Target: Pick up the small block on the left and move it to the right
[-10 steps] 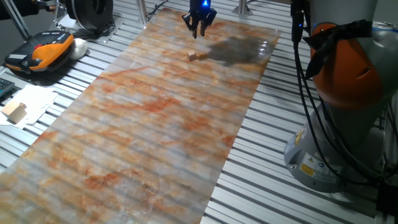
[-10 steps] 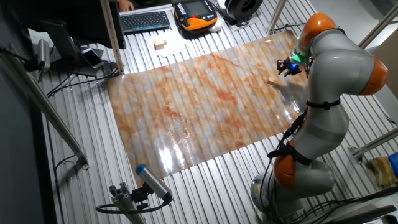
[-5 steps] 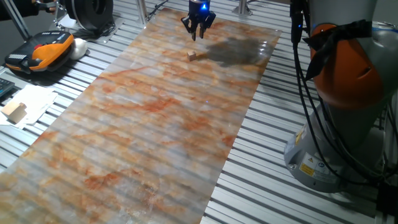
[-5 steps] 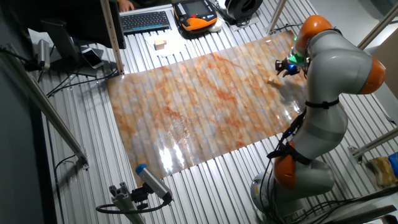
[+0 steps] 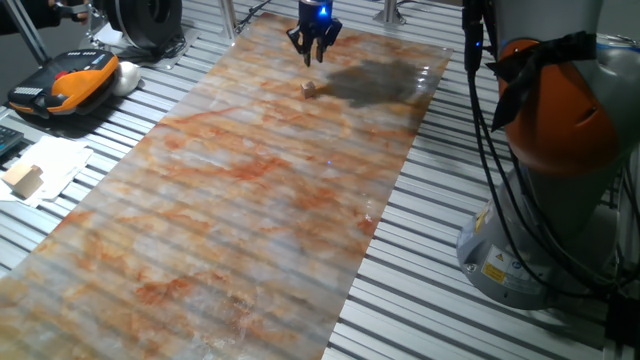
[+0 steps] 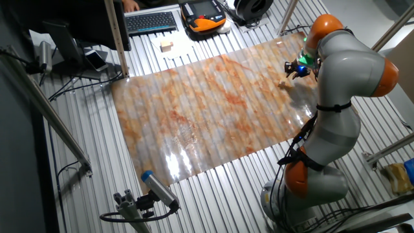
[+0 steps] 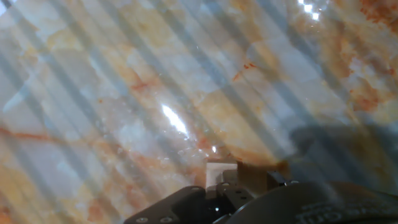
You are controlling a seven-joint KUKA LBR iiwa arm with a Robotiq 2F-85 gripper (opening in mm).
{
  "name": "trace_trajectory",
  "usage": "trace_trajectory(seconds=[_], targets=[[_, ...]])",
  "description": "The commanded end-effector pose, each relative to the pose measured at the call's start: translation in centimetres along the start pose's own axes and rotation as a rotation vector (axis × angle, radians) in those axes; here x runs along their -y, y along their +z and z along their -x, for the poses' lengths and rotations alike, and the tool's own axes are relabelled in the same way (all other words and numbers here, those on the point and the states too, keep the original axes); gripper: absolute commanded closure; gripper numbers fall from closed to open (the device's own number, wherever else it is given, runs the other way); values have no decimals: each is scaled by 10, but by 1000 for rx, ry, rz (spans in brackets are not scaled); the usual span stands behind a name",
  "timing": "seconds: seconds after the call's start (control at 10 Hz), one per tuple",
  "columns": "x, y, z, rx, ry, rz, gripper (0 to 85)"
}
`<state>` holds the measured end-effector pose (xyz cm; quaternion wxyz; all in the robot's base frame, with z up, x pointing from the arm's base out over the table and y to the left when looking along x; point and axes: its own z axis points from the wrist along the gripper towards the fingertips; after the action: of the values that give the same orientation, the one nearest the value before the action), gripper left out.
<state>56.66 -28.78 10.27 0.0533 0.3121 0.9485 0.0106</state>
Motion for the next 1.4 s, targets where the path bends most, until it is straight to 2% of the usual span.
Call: trace_trajectory(seconds=[0.0, 0.5, 0.6, 0.9, 1.3], targets=[[-3, 1, 0, 1, -1, -2, 510], [-10, 14, -1, 21, -6, -20, 510], [-9, 15, -1, 26, -8, -23, 340], [-10, 20, -2, 36, 1, -28, 340], [-13, 29, -2, 38, -2, -20, 340]])
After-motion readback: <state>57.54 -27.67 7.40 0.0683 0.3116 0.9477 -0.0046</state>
